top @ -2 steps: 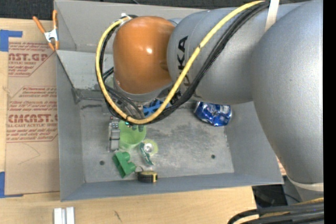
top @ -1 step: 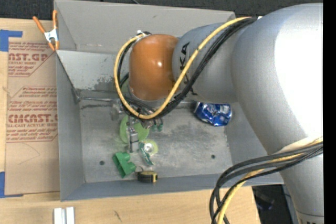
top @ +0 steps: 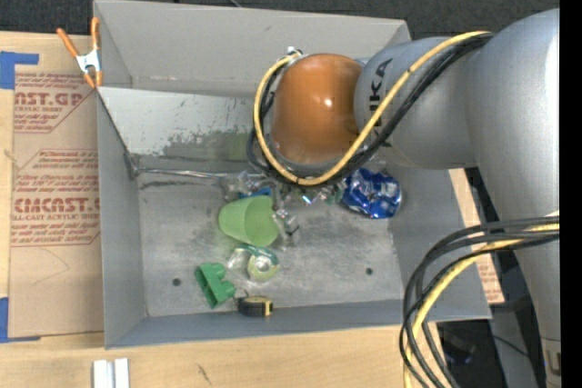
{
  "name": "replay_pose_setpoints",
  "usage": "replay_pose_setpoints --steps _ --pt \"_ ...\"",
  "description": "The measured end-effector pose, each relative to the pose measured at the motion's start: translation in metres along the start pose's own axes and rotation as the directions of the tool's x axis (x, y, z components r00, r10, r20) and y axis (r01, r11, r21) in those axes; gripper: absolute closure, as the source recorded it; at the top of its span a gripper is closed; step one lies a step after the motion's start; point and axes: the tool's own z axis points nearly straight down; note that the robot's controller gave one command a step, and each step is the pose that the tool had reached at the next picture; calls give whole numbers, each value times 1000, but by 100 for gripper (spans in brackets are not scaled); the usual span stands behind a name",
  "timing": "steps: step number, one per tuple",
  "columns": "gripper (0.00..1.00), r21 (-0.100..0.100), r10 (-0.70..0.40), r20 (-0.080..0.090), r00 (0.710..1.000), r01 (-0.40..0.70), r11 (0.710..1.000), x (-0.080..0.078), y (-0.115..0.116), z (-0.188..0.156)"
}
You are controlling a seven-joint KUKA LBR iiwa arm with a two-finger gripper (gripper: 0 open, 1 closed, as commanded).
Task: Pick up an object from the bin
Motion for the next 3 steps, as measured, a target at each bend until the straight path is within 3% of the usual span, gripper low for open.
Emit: replay_pose_setpoints --steps 1,2,3 --pt "100 -4 -3 1 1000 3 1000 -2 3 0" --pt "100 1 34 8 999 -34 999 -10 30 -108" --pt "100 1 -176 4 984 176 984 16 30 -180"
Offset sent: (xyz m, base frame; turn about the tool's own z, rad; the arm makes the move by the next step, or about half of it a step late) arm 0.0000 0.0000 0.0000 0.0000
